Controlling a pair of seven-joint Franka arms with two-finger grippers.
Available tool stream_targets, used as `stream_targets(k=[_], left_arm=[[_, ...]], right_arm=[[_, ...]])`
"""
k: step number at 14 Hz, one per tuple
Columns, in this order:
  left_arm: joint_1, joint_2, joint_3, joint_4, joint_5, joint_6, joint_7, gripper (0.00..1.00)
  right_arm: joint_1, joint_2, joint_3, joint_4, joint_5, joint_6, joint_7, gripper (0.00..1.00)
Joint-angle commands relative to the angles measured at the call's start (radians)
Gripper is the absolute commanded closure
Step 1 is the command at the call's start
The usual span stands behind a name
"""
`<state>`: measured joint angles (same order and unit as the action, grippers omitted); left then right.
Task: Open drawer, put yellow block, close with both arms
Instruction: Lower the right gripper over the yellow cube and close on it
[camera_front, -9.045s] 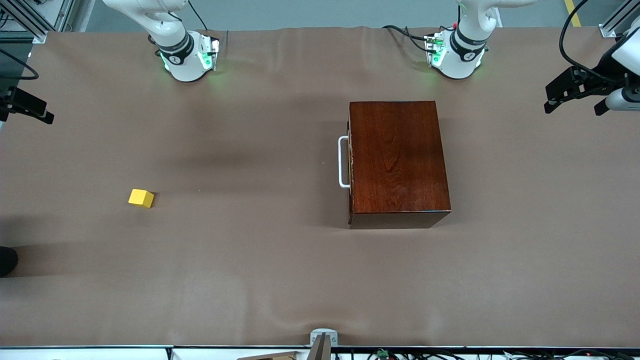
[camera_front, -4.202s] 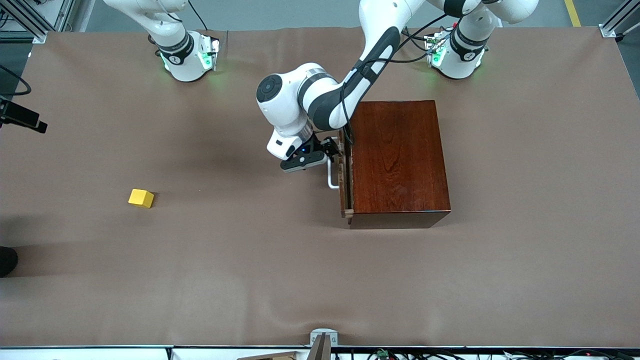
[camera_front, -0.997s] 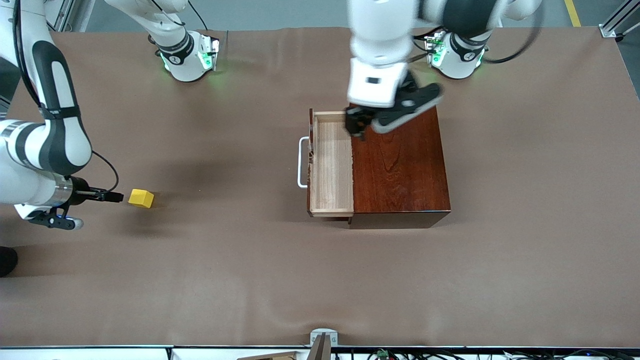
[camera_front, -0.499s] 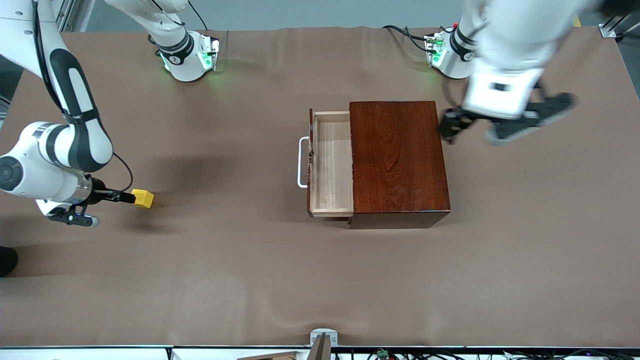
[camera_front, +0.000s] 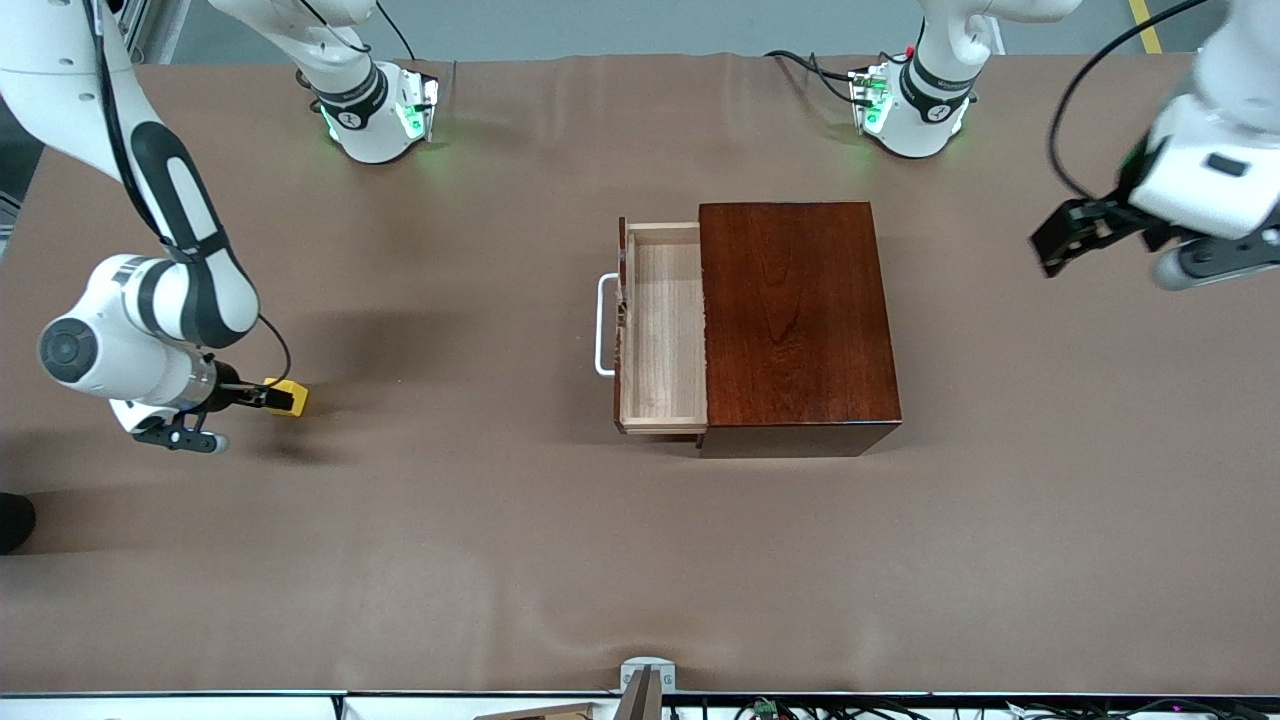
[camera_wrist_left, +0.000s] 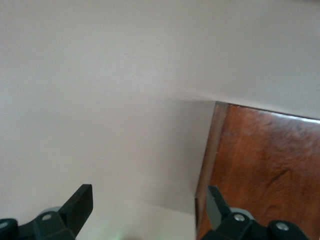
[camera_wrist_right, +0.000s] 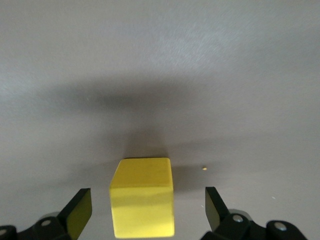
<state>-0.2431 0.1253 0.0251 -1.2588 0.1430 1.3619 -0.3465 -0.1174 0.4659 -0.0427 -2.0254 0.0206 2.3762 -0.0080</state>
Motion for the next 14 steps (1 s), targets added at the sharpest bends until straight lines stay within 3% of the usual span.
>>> stream_targets(k=[1,4,7,8,14], left_arm=[[0.057,-0.105,-0.011,-0.135,-0.019,0.009,0.102,0.0],[0.1,-0.17,-0.011,-0.244,-0.049,0.066,0.175,0.0],[0.142,-0.19,-0.013,-0.287,-0.077,0.085,0.242,0.0],[0.143,-0.19,-0.011,-0.287,-0.077,0.086,0.268,0.0],[0.142,-0.185,-0.016,-0.275,-0.077,0.097,0.291,0.0]], right_arm=[[0.018,0.0,0.0,-0.027,0.013,0.024,0.011,0.0],[0.028,0.002,0.0,-0.026,0.01,0.015,-0.001,0.58],[0.03,-0.004,-0.002,-0.022,0.001,0.008,-0.006,0.94],[0.03,-0.007,0.0,-0.018,0.001,-0.009,-0.004,1.0],[0.039,-0.067,0.003,0.042,0.002,-0.168,0.002,1.0]])
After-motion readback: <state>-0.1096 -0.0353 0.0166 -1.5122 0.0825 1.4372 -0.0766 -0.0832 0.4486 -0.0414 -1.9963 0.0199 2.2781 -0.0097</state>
